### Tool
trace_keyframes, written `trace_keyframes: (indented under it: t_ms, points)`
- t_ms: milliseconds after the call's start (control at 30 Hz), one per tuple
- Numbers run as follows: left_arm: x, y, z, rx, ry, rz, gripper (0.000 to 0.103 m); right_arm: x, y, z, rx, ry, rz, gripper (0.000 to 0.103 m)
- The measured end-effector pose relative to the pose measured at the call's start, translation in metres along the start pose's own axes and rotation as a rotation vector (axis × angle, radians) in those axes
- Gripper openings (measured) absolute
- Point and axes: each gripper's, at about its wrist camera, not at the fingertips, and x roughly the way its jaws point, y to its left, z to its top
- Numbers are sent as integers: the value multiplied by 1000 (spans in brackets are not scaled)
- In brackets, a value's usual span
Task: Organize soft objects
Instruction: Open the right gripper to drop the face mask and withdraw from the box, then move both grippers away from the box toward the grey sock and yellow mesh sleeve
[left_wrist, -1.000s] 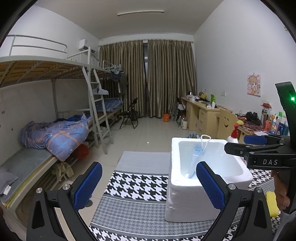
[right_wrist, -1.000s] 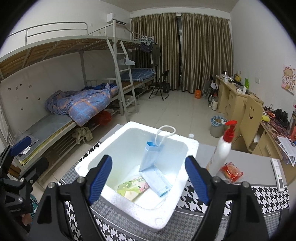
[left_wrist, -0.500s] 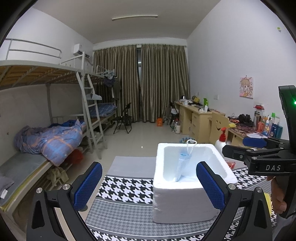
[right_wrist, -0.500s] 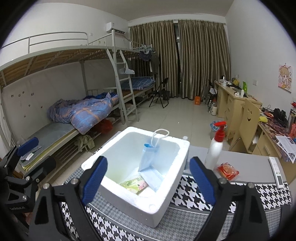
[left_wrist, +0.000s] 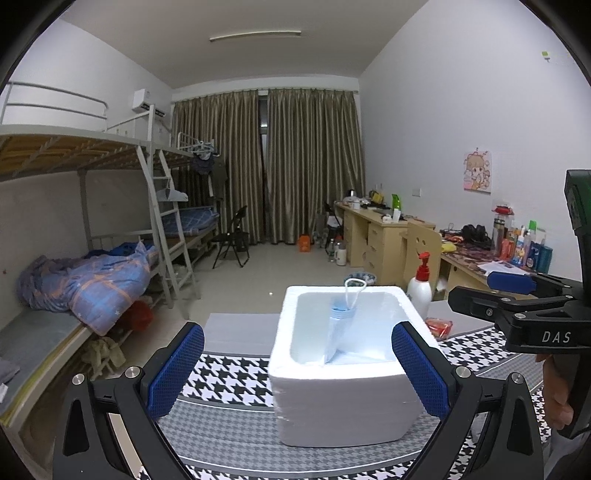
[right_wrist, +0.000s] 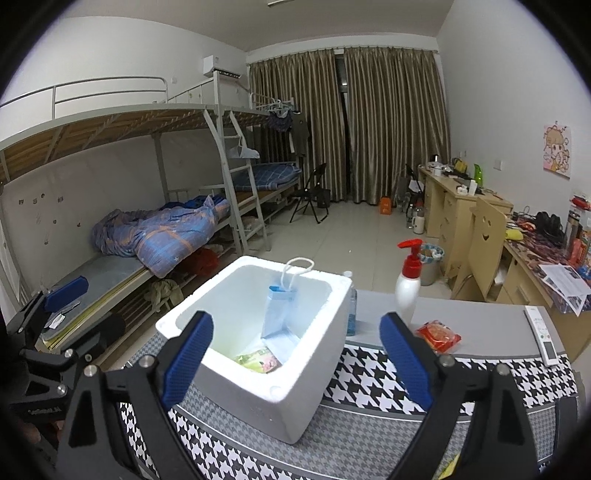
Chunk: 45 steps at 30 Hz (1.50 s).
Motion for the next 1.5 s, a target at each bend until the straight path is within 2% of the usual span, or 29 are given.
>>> trace_keyframes:
  t_ms: [1500]
  points:
    - [3, -62, -11, 21, 12, -186, 102, -49, -51, -40, 83, -52, -107, 94]
